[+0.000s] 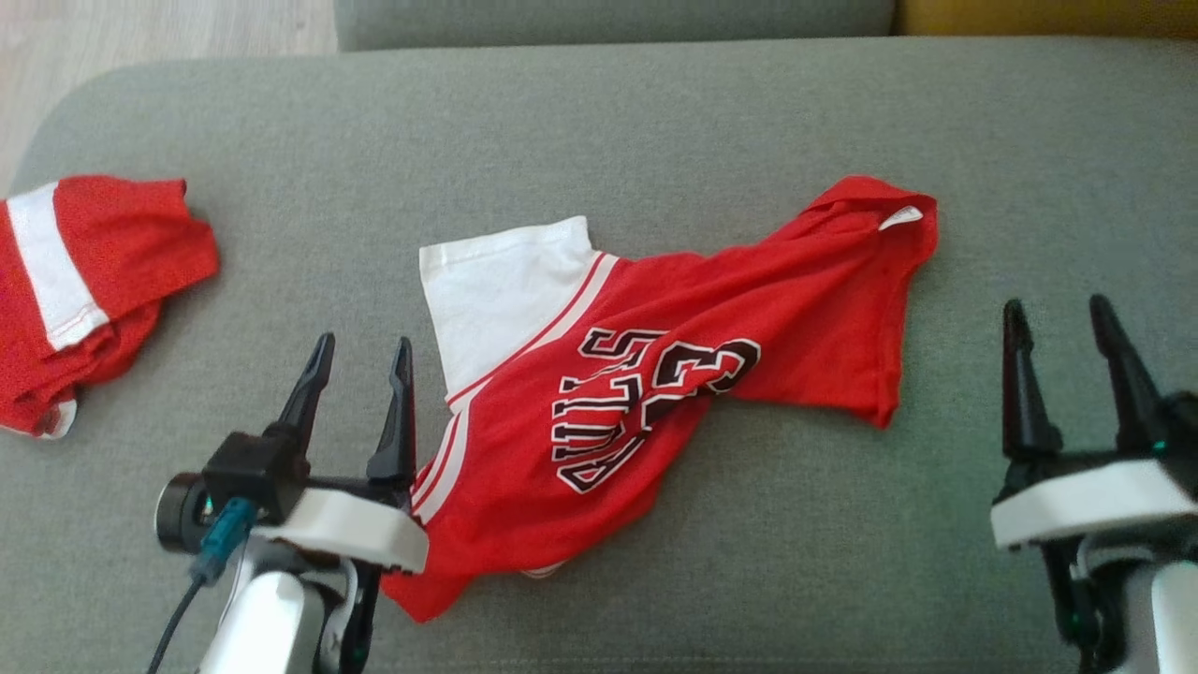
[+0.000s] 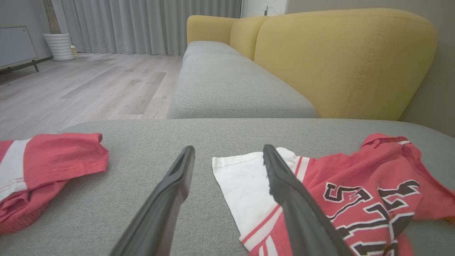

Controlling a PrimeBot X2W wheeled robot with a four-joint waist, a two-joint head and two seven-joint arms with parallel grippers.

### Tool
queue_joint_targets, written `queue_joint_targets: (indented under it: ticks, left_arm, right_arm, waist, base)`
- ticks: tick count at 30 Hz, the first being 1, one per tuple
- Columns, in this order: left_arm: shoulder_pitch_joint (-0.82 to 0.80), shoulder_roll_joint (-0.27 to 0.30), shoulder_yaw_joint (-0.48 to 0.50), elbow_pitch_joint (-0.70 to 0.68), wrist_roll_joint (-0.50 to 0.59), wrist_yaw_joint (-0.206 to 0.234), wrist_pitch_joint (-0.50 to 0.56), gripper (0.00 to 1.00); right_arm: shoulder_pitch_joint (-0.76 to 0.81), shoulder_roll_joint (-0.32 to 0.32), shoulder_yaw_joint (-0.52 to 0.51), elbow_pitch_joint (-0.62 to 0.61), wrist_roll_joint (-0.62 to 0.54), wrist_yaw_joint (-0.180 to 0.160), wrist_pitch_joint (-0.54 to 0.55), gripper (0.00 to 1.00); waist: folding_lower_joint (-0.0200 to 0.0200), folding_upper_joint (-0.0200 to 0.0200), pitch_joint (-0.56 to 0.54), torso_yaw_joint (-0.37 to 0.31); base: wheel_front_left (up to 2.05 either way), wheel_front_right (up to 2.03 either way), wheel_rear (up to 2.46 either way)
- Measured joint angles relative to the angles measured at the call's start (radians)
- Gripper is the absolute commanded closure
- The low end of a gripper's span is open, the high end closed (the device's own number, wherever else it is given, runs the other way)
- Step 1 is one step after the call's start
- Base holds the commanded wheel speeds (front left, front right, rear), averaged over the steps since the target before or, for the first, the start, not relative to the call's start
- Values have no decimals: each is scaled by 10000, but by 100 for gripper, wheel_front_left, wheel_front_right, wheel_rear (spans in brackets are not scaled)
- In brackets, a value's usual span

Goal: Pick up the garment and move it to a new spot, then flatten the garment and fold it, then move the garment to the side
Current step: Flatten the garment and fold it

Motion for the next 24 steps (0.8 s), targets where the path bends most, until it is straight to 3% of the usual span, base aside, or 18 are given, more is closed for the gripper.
queue_joint_targets:
  ticks: [7,24]
  left_arm:
    - [354,182,0,-176,-77,54,247,0]
    - [314,188,-73,-128,-376,69,562,0]
  right_arm:
    - [813,232,215,-863,-58,0,401,0]
    - [933,267,297,-1024,134,0,474,0]
  waist:
    - [0,0,-290,-147]
    - [0,0,-152,-133]
  base:
    - [0,0,0]
    - [0,0,0]
